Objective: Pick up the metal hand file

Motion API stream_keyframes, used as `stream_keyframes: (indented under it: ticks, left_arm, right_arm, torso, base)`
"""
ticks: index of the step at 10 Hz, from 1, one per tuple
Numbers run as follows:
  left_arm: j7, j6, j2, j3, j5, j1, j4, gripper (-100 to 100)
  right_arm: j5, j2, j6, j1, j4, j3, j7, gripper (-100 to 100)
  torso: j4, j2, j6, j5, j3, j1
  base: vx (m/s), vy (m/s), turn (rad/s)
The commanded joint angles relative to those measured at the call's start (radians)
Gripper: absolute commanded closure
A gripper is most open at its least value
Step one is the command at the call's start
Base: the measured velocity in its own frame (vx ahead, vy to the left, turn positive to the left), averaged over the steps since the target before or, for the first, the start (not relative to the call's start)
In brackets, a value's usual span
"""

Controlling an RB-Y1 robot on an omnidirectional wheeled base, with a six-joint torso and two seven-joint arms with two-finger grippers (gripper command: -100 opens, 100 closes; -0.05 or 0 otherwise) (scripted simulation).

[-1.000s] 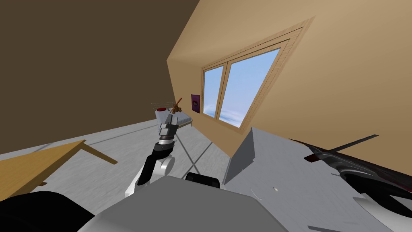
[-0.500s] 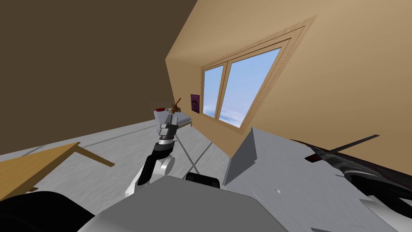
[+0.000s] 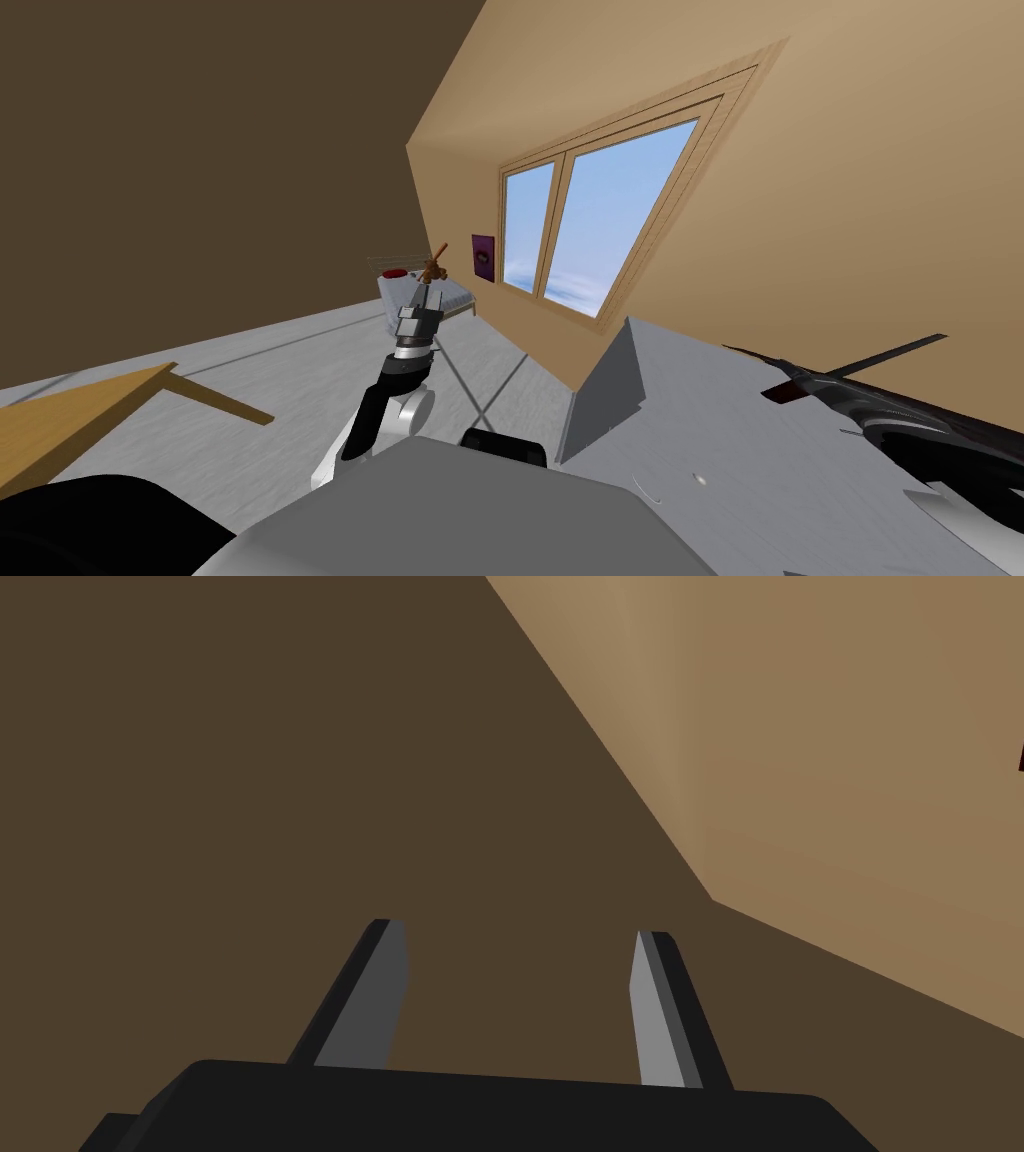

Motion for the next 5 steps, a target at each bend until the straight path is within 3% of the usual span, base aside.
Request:
stream_keyframes:
  ticks: [1,4,5]
  left_arm:
    - [0.0,0.0,0.0,0.0,0.0,0.0,0.0,0]
    - [0.0,0.0,0.0,0.0,0.0,0.0,0.0,0]
    - [0.0,0.0,0.0,0.0,0.0,0.0,0.0,0]
  right_arm:
    - [-0.003,-0.001,-0.024,-0.008,0.05,0.002,0.004,-100]
    - [-0.003,-0.001,-0.024,-0.008,0.078,0.002,0.004,-100]
    - [-0.028,-0.038,-0.071,-0.055,0.121,0.048,0.018,-100]
  torso:
    - [0.0,0.0,0.0,0.0,0.0,0.0]
    - [0.001,0.003,0.0,-0.001,0.002,-0.004]
    - [0.001,0.003,0.0,-0.001,0.002,-0.004]
  base:
    - [0.024,0.037,-0.001]
    - [-0.001,-0.003,0.004]
    - [0.035,0.052,-0.086]
